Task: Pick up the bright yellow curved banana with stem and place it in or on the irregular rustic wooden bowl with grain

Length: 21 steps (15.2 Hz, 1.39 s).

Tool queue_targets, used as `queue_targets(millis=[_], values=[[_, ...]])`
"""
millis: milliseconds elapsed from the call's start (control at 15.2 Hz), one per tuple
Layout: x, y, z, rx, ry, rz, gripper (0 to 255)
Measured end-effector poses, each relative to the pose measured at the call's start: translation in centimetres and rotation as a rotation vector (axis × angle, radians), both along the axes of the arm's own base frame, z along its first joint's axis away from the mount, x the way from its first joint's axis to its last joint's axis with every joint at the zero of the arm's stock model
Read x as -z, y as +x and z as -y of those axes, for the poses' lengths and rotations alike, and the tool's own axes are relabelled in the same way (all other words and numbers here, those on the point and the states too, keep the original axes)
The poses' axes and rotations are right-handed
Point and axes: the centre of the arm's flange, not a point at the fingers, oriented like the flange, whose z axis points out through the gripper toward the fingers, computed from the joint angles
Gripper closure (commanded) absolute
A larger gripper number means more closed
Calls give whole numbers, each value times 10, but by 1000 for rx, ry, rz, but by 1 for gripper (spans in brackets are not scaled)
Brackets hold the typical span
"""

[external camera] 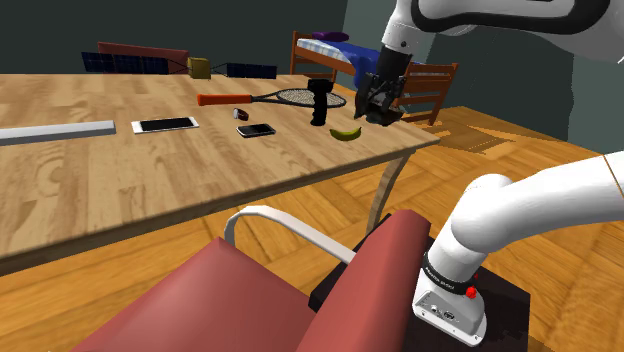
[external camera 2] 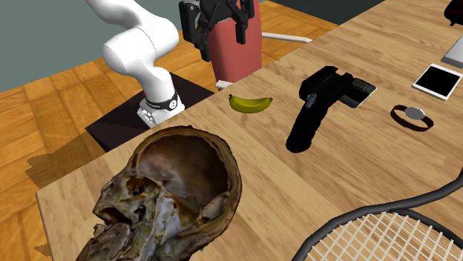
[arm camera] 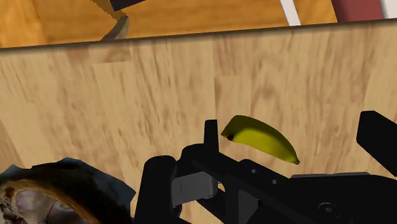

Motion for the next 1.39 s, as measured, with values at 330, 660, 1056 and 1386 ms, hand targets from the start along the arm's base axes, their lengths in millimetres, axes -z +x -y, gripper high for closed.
queue_targets(millis=[330, 660, 1056, 1386], values=[[24, 22, 21, -373, 5, 46, 0], [60, 63, 31, -913, 2, 112, 0], [93, 71, 29, -968, -1, 119, 0], [100, 74, 28, -968, -2, 120, 0]])
